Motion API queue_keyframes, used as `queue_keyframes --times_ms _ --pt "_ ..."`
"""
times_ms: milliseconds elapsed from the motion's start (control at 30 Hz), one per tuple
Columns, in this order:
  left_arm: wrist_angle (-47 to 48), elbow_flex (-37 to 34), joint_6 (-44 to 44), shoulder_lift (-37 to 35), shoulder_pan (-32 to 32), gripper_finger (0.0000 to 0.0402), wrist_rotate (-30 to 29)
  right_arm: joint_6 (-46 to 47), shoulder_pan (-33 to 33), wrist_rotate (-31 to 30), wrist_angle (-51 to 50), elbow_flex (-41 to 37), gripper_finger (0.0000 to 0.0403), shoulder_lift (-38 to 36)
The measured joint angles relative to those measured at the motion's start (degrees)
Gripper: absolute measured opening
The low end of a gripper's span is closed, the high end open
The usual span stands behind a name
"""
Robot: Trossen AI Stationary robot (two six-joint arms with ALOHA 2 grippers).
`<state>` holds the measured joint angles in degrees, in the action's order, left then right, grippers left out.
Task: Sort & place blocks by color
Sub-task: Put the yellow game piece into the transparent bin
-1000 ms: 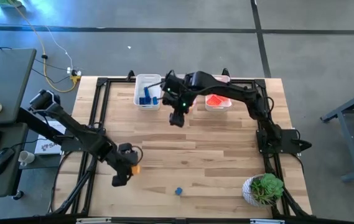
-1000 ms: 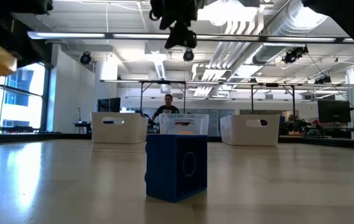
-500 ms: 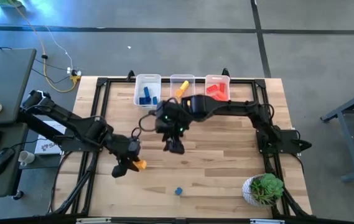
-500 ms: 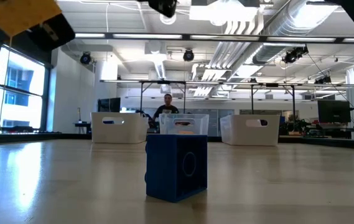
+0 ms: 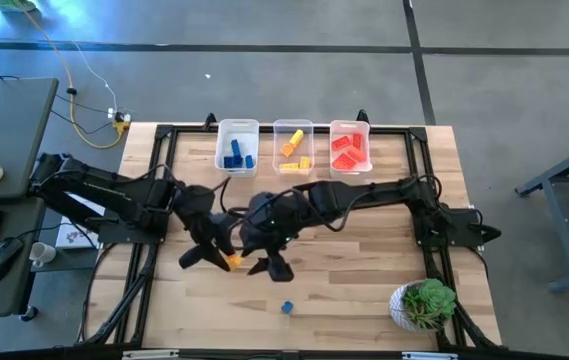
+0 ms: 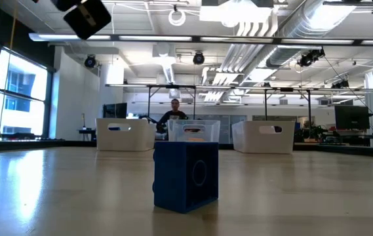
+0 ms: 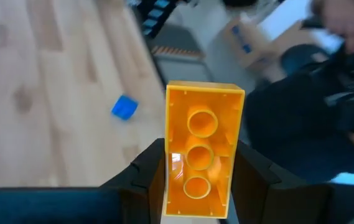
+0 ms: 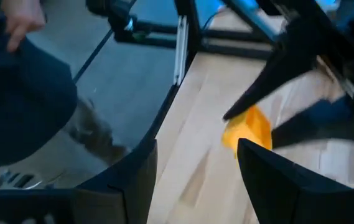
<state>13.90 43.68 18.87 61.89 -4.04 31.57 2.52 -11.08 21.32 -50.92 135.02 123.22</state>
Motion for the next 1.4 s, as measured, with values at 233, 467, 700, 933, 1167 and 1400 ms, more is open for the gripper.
queue_keyframes --times_ms 233,467,700,933,1167,1400 --pt "-6.26 0.00 0.48 0.00 4.65 0.0112 11.62 -0.29 -0.73 -5.07 3.46 0.00 0.0209 0.02" --pt "-9.72 0.00 1.95 0.02 6.70 0.0112 14.69 -1.73 -0.62 -8.57 5.76 0.00 0.0209 0.09" --pt "-13.77 0.00 2.06 0.02 7.88 0.0112 15.86 -1.82 -0.56 -7.82 6.17 0.00 0.0209 0.09" --pt "-16.87 0.00 2.46 0.02 7.90 0.0114 16.88 -2.82 -0.56 -8.06 6.95 -0.01 0.0206 0.09" --pt "-18.50 0.00 2.10 0.35 7.90 0.0114 16.92 -2.99 -0.54 -8.10 8.77 -0.02 0.0154 0.09" --pt "-18.48 0.00 1.95 0.37 8.99 0.0116 18.27 -4.33 -0.55 -8.01 8.99 -0.02 0.0098 0.09"
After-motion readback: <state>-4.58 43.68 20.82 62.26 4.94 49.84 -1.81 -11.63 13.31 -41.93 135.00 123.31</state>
